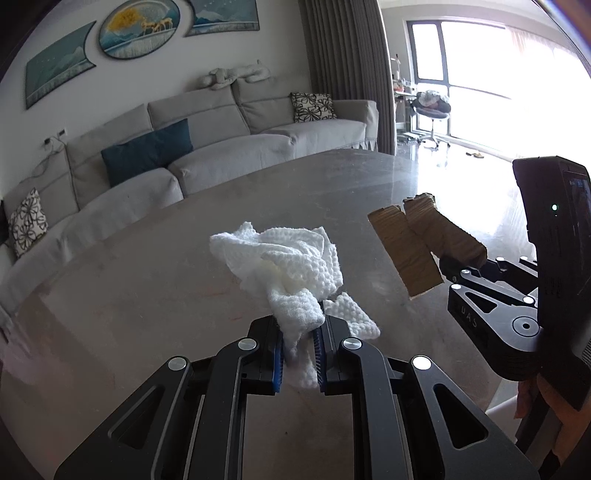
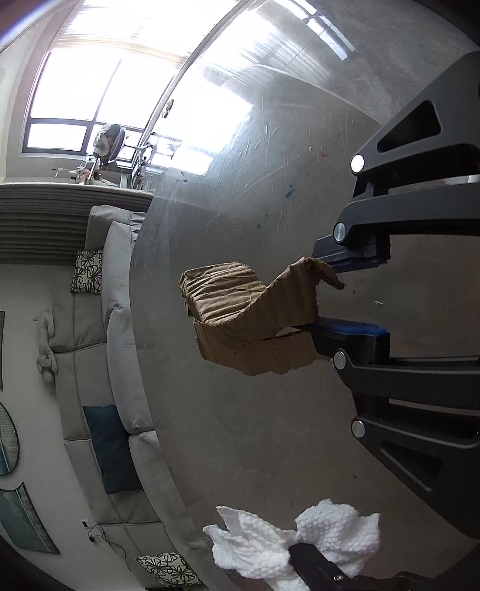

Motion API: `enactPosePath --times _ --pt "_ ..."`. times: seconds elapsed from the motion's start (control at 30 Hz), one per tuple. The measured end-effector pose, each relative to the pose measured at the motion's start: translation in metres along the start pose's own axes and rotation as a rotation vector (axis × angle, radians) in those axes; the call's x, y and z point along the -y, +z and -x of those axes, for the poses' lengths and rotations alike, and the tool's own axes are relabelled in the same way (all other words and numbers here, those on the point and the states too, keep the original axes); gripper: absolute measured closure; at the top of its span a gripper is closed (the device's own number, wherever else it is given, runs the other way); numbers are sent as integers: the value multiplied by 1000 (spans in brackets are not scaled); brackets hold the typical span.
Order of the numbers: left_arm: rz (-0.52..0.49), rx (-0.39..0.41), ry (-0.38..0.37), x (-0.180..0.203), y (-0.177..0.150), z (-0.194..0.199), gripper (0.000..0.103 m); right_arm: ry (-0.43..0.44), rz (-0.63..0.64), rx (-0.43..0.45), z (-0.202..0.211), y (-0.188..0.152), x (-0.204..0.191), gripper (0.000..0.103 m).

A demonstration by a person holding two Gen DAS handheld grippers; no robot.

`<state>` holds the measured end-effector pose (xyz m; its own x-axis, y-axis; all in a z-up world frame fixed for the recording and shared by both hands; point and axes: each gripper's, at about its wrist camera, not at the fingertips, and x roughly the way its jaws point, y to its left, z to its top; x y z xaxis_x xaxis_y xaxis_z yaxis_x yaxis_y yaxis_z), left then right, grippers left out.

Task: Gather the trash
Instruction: 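Grasp the folded brown cardboard with the right gripper while the left holds the tissue, then carry the white tissue and brown cardboard over the white trash bin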

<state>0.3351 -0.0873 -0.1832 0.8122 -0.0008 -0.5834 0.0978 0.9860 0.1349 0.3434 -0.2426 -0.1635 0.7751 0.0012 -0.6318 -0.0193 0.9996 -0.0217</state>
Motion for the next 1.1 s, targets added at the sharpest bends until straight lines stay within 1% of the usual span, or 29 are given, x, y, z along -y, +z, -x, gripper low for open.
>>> enactPosePath --times 0.17,0.3,0.37,0.53,0.7,0.83,0.93,1.03,1.1 --pt "4 17 -4 1 -1 9 88 -6 79 86 48 -5 -7 79" --pt "-12 32 -6 6 -6 19 88 -4 65 165 88 -8 -1 79" --pt "-21 45 -24 10 -6 27 88 -21 68 200 105 -9 4 79" --pt "-56 74 -84 33 -10 48 88 -66 44 239 133 -25 21 79" --pt "-103 78 -164 62 -19 65 88 -112 17 233 152 -49 40 79" --pt "-144 37 -239 90 -33 71 88 -162 -4 206 165 -71 58 79" --pt "-178 5 -297 112 -45 77 88 -197 -22 212 179 -86 72 78" --pt "-254 -14 -330 137 -57 83 88 -231 -58 197 189 -102 88 78" --pt "-281 -18 -345 153 -67 88 88 -254 -84 173 193 -114 99 78"
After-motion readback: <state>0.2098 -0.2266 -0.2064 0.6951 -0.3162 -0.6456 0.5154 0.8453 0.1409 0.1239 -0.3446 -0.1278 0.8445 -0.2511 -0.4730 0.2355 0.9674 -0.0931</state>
